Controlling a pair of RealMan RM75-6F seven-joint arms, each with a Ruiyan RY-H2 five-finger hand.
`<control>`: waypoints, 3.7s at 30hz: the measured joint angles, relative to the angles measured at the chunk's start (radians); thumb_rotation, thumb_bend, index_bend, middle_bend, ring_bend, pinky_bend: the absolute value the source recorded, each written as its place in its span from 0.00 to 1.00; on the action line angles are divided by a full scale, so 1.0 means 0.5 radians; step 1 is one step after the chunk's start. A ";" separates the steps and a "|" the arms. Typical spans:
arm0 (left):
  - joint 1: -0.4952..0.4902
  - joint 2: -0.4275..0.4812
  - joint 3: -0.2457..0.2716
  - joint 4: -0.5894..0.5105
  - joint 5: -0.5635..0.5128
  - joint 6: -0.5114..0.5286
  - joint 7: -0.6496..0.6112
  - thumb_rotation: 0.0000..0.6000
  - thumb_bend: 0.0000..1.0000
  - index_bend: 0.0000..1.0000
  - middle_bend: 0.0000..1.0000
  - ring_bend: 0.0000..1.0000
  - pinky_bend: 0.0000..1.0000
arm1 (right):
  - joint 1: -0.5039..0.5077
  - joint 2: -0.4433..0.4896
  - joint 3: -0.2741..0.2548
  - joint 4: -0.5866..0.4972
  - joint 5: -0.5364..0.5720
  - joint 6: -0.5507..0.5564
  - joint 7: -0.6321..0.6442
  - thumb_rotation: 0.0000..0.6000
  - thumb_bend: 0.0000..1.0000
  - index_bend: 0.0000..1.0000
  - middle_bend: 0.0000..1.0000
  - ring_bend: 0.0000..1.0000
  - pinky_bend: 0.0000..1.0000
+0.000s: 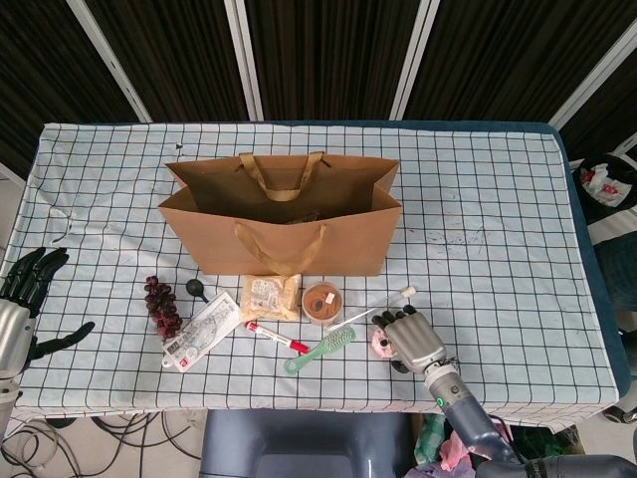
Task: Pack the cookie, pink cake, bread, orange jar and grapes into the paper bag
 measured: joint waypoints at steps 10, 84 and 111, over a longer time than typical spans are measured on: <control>0.000 -0.001 -0.008 -0.003 -0.009 -0.001 -0.002 1.00 0.12 0.09 0.08 0.00 0.08 | -0.015 -0.054 0.012 0.051 -0.098 0.013 0.075 1.00 0.36 0.33 0.37 0.42 0.26; 0.002 0.025 -0.012 -0.046 -0.022 -0.030 -0.033 1.00 0.12 0.09 0.08 0.00 0.08 | 0.782 0.224 1.083 0.010 0.595 0.097 0.317 1.00 0.11 0.10 0.05 0.17 0.23; -0.005 0.006 0.004 -0.041 0.010 -0.046 0.019 1.00 0.12 0.09 0.08 0.00 0.08 | 0.195 0.856 0.838 -0.317 0.422 0.621 0.138 1.00 0.12 0.09 0.12 0.22 0.23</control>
